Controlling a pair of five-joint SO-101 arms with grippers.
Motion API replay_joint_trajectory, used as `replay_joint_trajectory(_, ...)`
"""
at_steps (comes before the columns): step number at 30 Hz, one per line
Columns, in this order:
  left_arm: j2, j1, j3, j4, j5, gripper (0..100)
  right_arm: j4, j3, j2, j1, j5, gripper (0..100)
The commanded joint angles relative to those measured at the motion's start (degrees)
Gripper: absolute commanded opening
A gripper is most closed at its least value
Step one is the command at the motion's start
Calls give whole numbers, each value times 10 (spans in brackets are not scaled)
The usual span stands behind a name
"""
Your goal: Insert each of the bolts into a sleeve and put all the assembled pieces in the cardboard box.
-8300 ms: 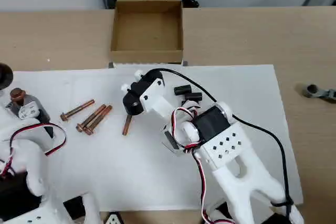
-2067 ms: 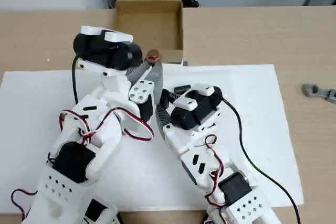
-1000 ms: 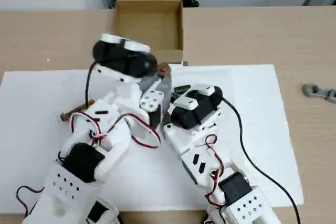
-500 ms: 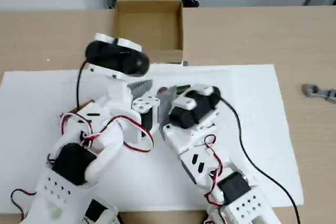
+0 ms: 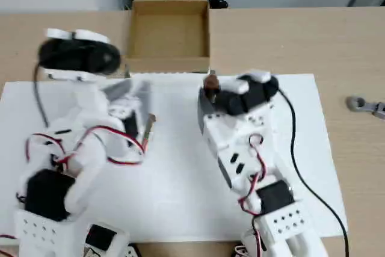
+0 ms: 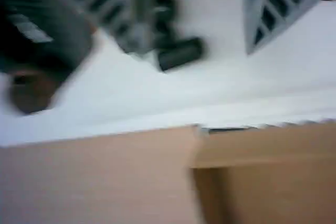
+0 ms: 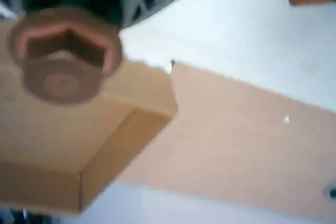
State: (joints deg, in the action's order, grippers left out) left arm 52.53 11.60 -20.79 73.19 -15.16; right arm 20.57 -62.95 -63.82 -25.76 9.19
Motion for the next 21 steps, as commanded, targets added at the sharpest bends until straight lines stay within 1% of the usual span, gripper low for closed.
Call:
replay_joint_trajectory(1, 5, -64, 22, 33, 50, 9, -10, 137, 94, 10, 20, 4)
replay_joint_trajectory(7, 7, -135, 25, 83, 53, 5, -15, 307, 291, 11, 26, 4)
replay_joint_trajectory(12, 59, -183, 0, 107, 53, 5, -16, 438, 436, 22, 26, 4)
replay_joint_trajectory(17, 131, -207, -75, 108, 55, 5, -57, 559, 602, 58, 26, 4)
replay_joint_trajectory(21, 194, -210, -120, 105, 82, 5, -67, 651, 727, 73, 26, 5)
